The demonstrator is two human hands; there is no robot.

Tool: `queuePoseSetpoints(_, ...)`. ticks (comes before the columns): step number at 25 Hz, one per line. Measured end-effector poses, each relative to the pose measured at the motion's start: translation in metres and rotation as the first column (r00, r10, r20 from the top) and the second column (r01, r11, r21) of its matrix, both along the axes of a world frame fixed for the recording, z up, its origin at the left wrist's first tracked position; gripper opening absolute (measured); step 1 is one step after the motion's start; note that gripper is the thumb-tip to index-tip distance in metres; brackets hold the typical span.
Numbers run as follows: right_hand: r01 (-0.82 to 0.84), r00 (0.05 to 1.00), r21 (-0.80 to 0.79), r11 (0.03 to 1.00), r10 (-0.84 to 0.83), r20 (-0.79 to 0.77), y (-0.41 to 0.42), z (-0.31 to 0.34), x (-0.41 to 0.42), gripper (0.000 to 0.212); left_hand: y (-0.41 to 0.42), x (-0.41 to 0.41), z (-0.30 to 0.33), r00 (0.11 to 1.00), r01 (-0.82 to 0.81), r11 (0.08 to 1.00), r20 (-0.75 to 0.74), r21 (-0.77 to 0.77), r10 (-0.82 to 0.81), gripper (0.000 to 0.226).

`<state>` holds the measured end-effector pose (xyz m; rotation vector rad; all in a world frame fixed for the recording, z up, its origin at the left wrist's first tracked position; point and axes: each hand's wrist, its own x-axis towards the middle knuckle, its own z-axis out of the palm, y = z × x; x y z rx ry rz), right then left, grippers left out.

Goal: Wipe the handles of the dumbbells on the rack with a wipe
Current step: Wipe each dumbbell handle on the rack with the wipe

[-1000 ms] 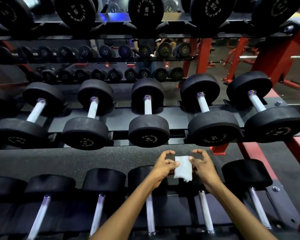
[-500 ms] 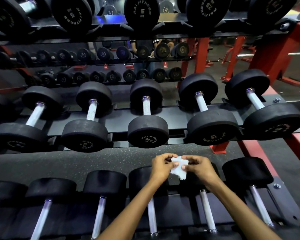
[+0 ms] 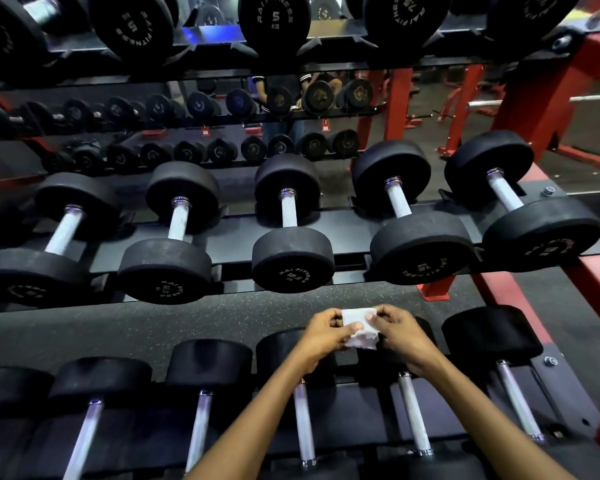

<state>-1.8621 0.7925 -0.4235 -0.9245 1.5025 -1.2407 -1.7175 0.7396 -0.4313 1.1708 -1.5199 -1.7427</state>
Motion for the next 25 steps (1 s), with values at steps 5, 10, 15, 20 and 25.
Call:
queuePoseSetpoints(5, 0.018, 0.968, -0.040, 0.999, -0.007, 0.252, 0.005, 0.004, 0.002, 0.012, 0.000, -0.001, 0.001, 0.991, -0.054, 0.989, -0.117, 0.135, 0.071, 0.011)
queuePoseSetpoints(10, -0.047, 0.972, -0.057, 0.997, 0.059, 0.227, 0.008, 0.004, 0.000, 0.016, 0.002, 0.003, 0.003, 0.994, -0.008, 0.982, -0.109, 0.189, 0.030, 0.025)
queuePoseSetpoints(15, 0.027, 0.988, 0.013, 1.000, -0.029, 0.153, 0.003, -0.001, 0.003, 0.025, -0.002, -0.001, 0.002, 0.951, -0.108, 0.915, -0.228, 0.389, 0.209, 0.030)
queuePoseSetpoints(20, 0.099, 0.980, 0.068, 0.993, -0.109, 0.164, -0.001, -0.004, 0.002, 0.030, 0.003, -0.005, -0.004, 0.983, -0.114, 0.969, -0.119, 0.220, 0.142, 0.025)
queuePoseSetpoints(25, -0.079, 0.984, 0.087, 0.993, 0.063, 0.168, 0.002, -0.014, -0.003, 0.008, 0.003, -0.007, -0.021, 0.986, -0.143, 0.988, -0.073, 0.051, 0.147, 0.034)
